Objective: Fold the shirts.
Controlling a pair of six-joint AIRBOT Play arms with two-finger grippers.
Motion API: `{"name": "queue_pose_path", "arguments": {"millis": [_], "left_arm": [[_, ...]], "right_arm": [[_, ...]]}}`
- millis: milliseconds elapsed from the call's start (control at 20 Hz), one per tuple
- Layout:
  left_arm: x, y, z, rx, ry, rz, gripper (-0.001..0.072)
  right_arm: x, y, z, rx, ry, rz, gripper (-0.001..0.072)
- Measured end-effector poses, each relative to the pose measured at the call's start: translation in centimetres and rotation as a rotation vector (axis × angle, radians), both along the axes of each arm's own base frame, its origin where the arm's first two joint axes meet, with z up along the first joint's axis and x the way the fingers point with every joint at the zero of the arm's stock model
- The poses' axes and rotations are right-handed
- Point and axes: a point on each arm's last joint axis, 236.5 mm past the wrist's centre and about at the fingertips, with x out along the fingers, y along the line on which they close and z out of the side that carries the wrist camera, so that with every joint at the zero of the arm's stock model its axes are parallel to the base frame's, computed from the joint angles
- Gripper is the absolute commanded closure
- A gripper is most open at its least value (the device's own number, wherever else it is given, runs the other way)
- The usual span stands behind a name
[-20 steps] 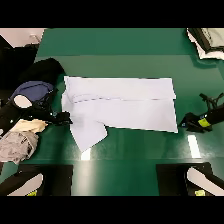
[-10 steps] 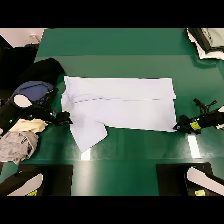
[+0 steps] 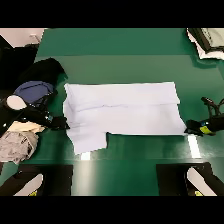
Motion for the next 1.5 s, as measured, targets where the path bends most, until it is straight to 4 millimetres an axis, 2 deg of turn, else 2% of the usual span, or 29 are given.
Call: {"name": "queue_pose_path", "arguments": {"millis": [200, 350, 600, 800, 1150, 1400, 1450, 1500], "left_arm": [[-1.6, -1.0, 3.3, -0.052, -0.05, -0.006, 0.0677], [-0.9, -1.6, 5.0, -0.082, -0.109, 0.01, 0.0677], [3.8, -0.7, 7.3, -0.056, -0.302, 0.096, 0.0677], [7.3, 0.3, 7.8, -0.035, -0.4, 0.168, 0.0677], [13.6, 1.8, 6.2, -0.005, -0.463, 0.277, 0.0676], [17.7, 2.6, 5.4, 0.009, -0.49, 0.325, 0.0674], [18.4, 2.7, 5.3, 0.011, -0.495, 0.334, 0.0519], [19.0, 2.9, 5.1, 0.014, -0.503, 0.344, 0.0205]], "right_arm": [[-1.3, -0.6, 1.8, -0.061, -0.022, -0.005, 0.0699], [0.1, 0.3, 3.1, -0.031, -0.098, -0.025, 0.0699], [5.6, 1.3, 5.6, 0.033, -0.211, -0.024, 0.0699], [10.3, 1.8, 6.3, 0.05, -0.245, -0.006, 0.0699], [16.6, 3.1, 4.9, 0.072, -0.232, 0.036, 0.0698], [20.3, 3.1, 4.3, 0.071, -0.292, -0.001, 0.0688], [21.0, 3.1, 4.3, 0.072, -0.314, -0.013, 0.0544], [21.9, 3.0, 4.4, 0.072, -0.345, -0.028, 0.0285]]}}
